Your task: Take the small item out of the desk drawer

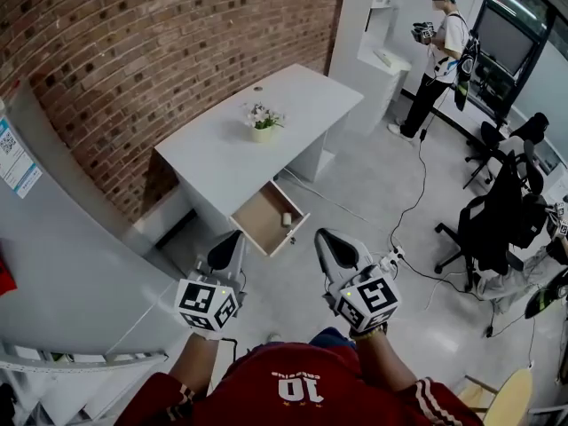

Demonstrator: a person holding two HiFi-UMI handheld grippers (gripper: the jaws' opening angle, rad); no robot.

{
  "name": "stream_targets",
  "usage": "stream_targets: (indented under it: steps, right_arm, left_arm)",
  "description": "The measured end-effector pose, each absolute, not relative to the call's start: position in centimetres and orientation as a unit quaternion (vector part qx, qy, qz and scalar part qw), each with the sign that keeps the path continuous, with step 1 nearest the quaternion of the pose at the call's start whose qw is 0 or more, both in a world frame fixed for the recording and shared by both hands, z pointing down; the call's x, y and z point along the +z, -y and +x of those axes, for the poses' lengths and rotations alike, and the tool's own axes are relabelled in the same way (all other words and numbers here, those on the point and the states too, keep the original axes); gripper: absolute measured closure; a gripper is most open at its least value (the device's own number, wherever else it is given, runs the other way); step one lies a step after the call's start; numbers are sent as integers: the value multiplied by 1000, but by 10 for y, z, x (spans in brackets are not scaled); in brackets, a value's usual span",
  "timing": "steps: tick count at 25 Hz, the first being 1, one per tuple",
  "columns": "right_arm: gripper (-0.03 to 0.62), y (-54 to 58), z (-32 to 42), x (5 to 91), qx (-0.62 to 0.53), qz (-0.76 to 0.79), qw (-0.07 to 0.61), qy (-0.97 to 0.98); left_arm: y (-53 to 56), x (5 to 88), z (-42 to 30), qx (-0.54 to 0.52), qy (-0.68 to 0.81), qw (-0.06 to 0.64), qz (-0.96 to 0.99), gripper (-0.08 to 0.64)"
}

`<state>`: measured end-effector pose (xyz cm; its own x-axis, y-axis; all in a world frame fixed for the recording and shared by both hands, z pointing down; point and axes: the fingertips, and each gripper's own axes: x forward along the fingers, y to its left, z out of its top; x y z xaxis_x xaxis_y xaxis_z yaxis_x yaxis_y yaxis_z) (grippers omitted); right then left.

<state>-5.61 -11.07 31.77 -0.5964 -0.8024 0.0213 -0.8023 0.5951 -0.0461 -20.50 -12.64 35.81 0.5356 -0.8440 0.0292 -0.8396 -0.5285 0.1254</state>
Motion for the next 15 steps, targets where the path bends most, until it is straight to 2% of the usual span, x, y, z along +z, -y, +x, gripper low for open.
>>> stream_targets:
  steps: [15]
  right_arm:
    - [601,127,-86,310,-13,-424,-4,-905]
  left_arm:
    - [137,363,-226,-31,490,65,869,557]
